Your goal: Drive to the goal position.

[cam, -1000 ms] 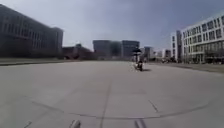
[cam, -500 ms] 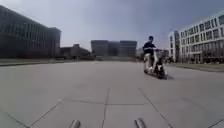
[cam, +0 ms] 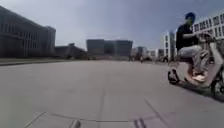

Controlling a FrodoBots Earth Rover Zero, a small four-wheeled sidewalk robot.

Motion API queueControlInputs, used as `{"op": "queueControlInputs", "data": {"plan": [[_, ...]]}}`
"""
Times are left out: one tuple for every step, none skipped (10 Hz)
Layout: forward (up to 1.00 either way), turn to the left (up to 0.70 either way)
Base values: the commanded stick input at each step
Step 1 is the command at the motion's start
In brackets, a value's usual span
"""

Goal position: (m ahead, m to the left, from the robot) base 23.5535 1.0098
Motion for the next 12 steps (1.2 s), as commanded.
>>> {"op": "queueControlInputs", "data": {"plan": [[0.85, 0.01], [0.85, 0.01], [0.85, 0.01], [0.85, 0.01], [0.85, 0.01], [0.85, 0.01], [0.85, 0.01], [0.85, 0.01], [0.85, 0.01], [0.85, 0.01], [0.85, 0.01], [0.85, 0.01]]}}
